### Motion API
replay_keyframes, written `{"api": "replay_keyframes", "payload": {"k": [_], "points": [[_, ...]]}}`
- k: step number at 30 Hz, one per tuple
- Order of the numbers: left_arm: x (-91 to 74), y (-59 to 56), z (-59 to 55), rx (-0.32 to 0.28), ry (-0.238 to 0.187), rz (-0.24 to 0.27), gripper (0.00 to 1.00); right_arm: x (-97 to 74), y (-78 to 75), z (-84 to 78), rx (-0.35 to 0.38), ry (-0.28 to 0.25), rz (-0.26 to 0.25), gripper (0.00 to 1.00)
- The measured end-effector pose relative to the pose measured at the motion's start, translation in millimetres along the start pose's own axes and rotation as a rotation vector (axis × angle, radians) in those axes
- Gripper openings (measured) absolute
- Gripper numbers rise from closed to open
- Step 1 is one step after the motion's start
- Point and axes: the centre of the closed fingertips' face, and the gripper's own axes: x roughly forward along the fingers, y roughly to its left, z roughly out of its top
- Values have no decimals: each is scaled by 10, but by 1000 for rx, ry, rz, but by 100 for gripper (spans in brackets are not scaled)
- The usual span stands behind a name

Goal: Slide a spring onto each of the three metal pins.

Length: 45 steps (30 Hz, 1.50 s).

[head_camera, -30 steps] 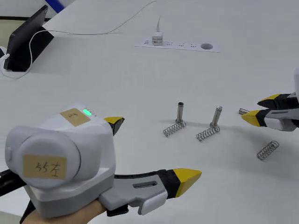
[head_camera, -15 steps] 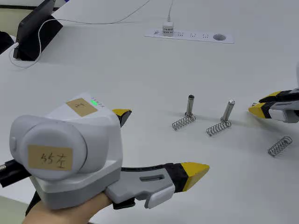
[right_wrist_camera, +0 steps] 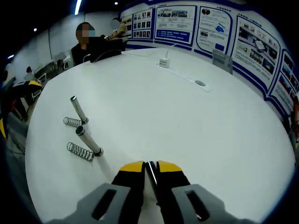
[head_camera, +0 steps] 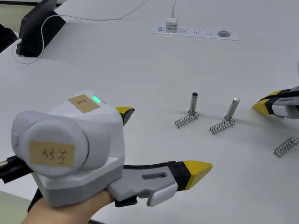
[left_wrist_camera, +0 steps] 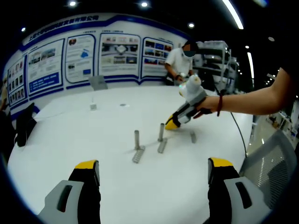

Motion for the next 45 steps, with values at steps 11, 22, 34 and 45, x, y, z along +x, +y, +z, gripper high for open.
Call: {"api": "replay_keyframes", "payload": {"k": [11,22,34,45], "points": [[-3,-3,6,5,-1,-1,98,15,-37,-17,102,15,18,9],[-5,-3,19,19,-3,1,97,-203,-37,53,145,-32,-4,8],[-6,-17,32,41,-5,0,97,-469,7,82,169,-68,-27,8],[-6,-38,40,53,-7,-7,97,-644,51,38,175,-63,-41,8]]}}
